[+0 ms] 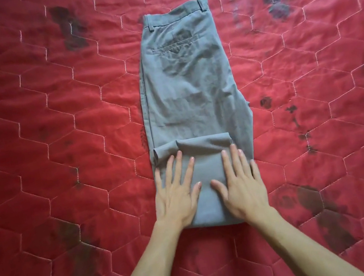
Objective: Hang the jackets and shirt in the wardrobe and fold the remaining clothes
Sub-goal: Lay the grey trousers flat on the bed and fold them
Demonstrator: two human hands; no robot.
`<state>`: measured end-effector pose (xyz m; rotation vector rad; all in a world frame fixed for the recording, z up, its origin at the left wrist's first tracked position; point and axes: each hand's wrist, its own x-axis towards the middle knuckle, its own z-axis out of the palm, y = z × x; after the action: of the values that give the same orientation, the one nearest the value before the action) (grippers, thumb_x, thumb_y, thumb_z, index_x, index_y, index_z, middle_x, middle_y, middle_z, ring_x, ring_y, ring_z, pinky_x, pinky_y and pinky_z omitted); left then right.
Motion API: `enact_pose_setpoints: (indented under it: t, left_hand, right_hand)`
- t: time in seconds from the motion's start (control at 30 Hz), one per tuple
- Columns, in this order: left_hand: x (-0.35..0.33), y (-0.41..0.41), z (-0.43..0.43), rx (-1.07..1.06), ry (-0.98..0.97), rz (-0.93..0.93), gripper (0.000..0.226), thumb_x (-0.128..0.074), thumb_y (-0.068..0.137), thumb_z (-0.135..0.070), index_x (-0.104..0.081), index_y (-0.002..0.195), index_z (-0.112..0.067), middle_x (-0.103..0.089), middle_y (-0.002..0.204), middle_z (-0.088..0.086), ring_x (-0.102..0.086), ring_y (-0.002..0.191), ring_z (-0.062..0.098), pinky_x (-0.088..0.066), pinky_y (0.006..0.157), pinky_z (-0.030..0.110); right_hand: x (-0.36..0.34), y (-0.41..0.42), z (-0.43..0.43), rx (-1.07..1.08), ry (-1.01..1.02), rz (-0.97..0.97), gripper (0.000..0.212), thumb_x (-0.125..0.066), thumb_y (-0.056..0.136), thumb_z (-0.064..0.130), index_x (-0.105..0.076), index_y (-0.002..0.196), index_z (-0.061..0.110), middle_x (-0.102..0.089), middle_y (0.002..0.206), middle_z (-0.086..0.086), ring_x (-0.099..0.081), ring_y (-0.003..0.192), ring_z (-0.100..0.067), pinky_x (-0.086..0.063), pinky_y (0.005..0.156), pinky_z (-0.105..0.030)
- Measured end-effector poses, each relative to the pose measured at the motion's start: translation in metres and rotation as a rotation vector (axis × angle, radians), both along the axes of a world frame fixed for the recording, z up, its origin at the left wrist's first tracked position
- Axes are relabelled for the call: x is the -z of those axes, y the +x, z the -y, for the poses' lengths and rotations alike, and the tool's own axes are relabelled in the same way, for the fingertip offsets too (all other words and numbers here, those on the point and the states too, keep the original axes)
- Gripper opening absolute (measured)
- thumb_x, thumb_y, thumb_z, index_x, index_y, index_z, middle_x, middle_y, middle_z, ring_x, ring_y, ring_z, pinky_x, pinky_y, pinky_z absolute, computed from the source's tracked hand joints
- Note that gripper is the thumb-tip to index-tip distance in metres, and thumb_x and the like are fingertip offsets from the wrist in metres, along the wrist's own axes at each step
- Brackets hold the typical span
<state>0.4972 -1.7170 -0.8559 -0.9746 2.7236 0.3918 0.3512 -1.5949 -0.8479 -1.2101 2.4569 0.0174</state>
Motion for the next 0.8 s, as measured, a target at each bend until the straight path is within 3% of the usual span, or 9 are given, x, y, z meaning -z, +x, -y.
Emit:
enact_pose_setpoints:
  t: [0.07,0.13,0.2,0.27,0.37,0.47,0.6,0.7,0.8]
  left_hand:
    - [-0.006,0.004,-0.010,-0.092,0.013,0.013,0.068,-0.026,0.099,-0.056,-0.014,0.159,-0.028,-0.002,0.167,0.008,-0.004,0.154,0.025,-0.011,0.120,0.055]
    - [-0.013,0.014,-0.022,-0.200,0.019,0.006,0.069,-0.031,0.098,-0.056,-0.018,0.159,-0.026,-0.006,0.167,0.010,-0.009,0.154,0.029,-0.017,0.120,0.054]
    - [-0.021,0.025,-0.032,-0.329,0.078,-0.063,0.070,-0.045,0.096,-0.052,-0.026,0.156,-0.022,-0.014,0.165,0.013,-0.022,0.149,0.034,-0.028,0.116,0.050]
    - [-0.028,0.031,-0.039,-0.467,0.127,-0.169,0.073,-0.065,0.090,-0.044,-0.036,0.151,-0.016,-0.033,0.154,0.016,-0.045,0.133,0.037,-0.041,0.107,0.046]
    - [-0.043,0.032,-0.043,-0.623,0.162,-0.290,0.076,-0.078,0.082,-0.033,-0.042,0.146,-0.015,-0.048,0.131,0.009,-0.058,0.111,0.029,-0.047,0.097,0.041]
    - [-0.057,0.037,-0.040,-0.774,0.261,-0.472,0.058,-0.072,0.089,-0.021,-0.046,0.141,-0.020,-0.057,0.119,0.004,-0.060,0.107,0.025,-0.045,0.095,0.034]
    - [-0.060,0.058,-0.042,-0.965,0.457,-0.509,0.057,-0.073,0.088,-0.024,-0.045,0.137,-0.035,-0.064,0.106,-0.005,-0.066,0.091,0.022,-0.052,0.086,0.038]
    - [-0.053,0.070,-0.042,-0.972,0.587,-0.360,0.051,-0.075,0.085,-0.020,-0.054,0.131,-0.025,-0.066,0.091,-0.011,-0.069,0.088,0.024,-0.053,0.084,0.039]
    - [-0.050,0.070,-0.039,-0.924,0.561,-0.231,0.034,-0.077,0.084,-0.022,-0.063,0.115,-0.017,-0.069,0.084,-0.006,-0.068,0.090,0.024,-0.046,0.078,0.032]
  right_hand:
    - [-0.006,-0.001,-0.008,0.071,0.045,0.070,0.083,-0.019,0.091,0.062,-0.011,0.158,0.014,-0.009,0.166,-0.008,-0.012,0.153,-0.024,-0.012,0.121,-0.044]
    - [-0.014,0.004,-0.015,0.103,0.064,0.109,0.080,-0.019,0.092,0.055,-0.017,0.157,0.007,-0.012,0.165,-0.011,-0.015,0.152,-0.027,-0.018,0.121,-0.045]
    - [-0.024,0.008,-0.020,0.157,0.006,0.152,0.065,-0.042,0.095,0.044,-0.044,0.142,0.000,-0.032,0.157,-0.019,-0.033,0.144,-0.036,-0.033,0.113,-0.047]
    - [-0.031,0.014,-0.023,0.254,-0.063,0.192,0.037,-0.061,0.093,0.035,-0.061,0.109,0.002,-0.055,0.130,-0.020,-0.052,0.119,-0.040,-0.044,0.097,-0.047]
    - [-0.046,0.022,-0.028,0.547,-0.107,0.489,0.039,-0.055,0.098,0.042,-0.046,0.073,0.014,-0.056,0.081,-0.009,-0.051,0.080,-0.031,-0.039,0.073,-0.042]
    - [-0.064,0.033,-0.042,0.650,-0.214,0.625,0.046,-0.055,0.098,0.035,-0.032,0.064,0.016,-0.042,0.061,0.004,-0.039,0.063,-0.021,-0.031,0.061,-0.037]
    - [-0.065,0.044,-0.062,0.681,-0.260,0.526,0.038,-0.059,0.092,0.026,-0.047,0.059,0.013,-0.056,0.078,0.006,-0.047,0.085,-0.020,-0.039,0.076,-0.038]
    - [-0.059,0.045,-0.068,0.654,-0.077,0.460,0.033,-0.060,0.087,0.032,-0.058,0.056,0.020,-0.059,0.100,0.007,-0.047,0.103,-0.022,-0.040,0.094,-0.042]
    - [-0.058,0.047,-0.067,0.644,-0.013,0.462,0.025,-0.060,0.085,0.035,-0.059,0.066,0.019,-0.054,0.106,-0.001,-0.048,0.105,-0.027,-0.041,0.090,-0.038]
